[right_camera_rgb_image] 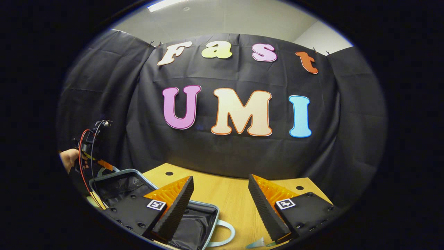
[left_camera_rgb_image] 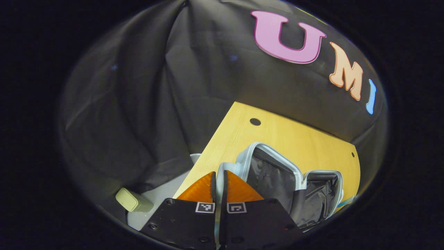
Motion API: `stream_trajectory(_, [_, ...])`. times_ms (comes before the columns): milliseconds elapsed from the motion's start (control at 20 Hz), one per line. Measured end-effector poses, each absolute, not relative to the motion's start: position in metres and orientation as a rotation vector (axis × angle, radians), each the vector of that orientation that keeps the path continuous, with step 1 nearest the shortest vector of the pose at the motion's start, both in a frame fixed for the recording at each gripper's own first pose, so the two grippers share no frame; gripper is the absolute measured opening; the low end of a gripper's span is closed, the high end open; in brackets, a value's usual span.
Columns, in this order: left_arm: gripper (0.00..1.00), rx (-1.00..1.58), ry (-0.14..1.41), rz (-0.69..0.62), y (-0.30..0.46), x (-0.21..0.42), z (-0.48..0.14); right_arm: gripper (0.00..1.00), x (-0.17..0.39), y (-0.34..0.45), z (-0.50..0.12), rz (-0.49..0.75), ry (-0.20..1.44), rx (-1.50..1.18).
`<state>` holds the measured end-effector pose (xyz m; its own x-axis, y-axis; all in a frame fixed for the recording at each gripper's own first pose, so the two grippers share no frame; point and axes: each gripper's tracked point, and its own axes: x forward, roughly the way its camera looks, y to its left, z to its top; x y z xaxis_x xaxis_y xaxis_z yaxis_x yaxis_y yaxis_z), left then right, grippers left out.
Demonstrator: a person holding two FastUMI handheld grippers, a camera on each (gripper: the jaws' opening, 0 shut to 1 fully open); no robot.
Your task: First open the suitcase, pack the skin care products into it, and then close the suitcase.
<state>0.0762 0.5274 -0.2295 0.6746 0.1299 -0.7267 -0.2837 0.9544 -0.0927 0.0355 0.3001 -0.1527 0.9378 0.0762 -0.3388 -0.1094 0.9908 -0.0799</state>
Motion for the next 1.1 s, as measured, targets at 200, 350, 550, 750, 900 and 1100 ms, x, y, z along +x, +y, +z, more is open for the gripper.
stream_trajectory(200, [0.00, -0.231, 0.844, 0.253, 0.540, 0.070, -0.264, 0.96, 0.036, 0.299, -0.153, 0.089, 0.349, -0.103])
stream_trajectory(350, [0.00, -0.252, 0.872, 0.288, 0.549, 0.065, -0.289, 0.99, 0.036, 0.298, -0.154, 0.090, 0.348, -0.118])
stream_trajectory(550, [0.13, -0.194, 0.854, 0.360, 0.558, 0.059, -0.312, 0.99, 0.035, 0.293, -0.156, 0.094, 0.357, -0.117])
stream_trajectory(750, [1.00, -0.139, 0.706, 0.431, 0.558, 0.069, -0.278, 0.99, 0.035, 0.283, -0.153, 0.114, 0.348, -0.103])
stream_trajectory(900, [0.94, -0.115, 0.532, 0.496, 0.548, 0.068, -0.223, 0.99, 0.036, 0.266, -0.142, 0.130, 0.316, -0.105])
stream_trajectory(1100, [0.94, -0.019, 0.315, 0.494, 0.495, 0.061, -0.137, 1.00, 0.038, 0.233, -0.125, 0.125, 0.275, -0.070])
